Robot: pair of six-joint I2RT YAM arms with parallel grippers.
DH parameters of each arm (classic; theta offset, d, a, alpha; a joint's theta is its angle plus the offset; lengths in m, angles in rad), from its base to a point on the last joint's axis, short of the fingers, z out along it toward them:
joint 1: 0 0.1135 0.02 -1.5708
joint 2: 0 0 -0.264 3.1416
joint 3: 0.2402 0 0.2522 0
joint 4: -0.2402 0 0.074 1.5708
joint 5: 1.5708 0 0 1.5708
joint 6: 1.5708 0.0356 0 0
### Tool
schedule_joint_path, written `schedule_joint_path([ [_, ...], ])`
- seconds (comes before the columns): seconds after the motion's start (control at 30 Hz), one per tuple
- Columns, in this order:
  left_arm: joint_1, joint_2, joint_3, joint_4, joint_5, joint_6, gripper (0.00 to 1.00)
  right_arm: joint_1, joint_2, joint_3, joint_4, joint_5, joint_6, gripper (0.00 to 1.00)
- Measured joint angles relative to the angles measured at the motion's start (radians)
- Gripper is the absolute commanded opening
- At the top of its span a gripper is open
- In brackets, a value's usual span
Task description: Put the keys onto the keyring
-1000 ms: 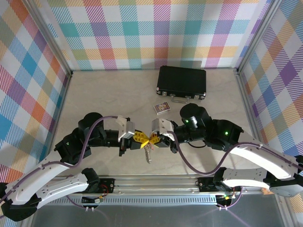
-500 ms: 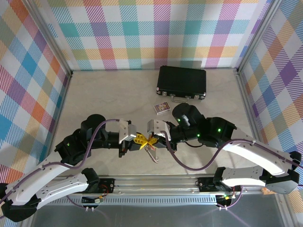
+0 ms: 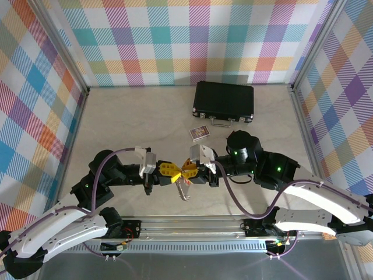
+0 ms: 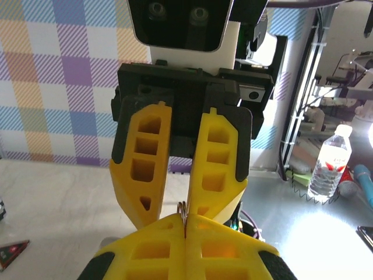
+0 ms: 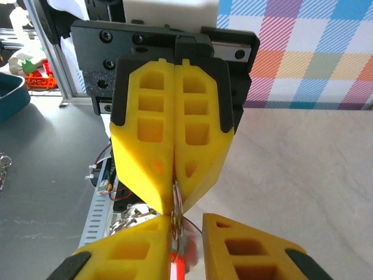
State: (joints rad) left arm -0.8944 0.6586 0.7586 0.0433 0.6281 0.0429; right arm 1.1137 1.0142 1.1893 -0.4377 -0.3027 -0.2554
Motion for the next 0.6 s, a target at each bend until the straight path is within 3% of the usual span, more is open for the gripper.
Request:
schedule_joint_path([
  [0.17, 0.0, -0.004, -0.032, 0.078, 0.004, -0.037, 0.0, 0.0, -0.008, 0.0, 0.004, -0.006, 0.01, 0.0],
  [0.3, 0.0, -0.008, -0.031, 0.065, -0.002, -0.03, 0.0, 0.0, -0.006, 0.005, -0.01, 0.002, 0.001, 0.0],
  [0.43, 0.0, -0.005, 0.012, -0.062, -0.041, 0.041, 0.08, 0.0, 0.034, 0.055, -0.085, 0.026, -0.028, 0.0],
  [0.6, 0.0, 0.034, 0.108, -0.262, -0.109, 0.151, 0.11, 0.0, 0.107, 0.151, -0.201, 0.052, -0.069, 0.0],
])
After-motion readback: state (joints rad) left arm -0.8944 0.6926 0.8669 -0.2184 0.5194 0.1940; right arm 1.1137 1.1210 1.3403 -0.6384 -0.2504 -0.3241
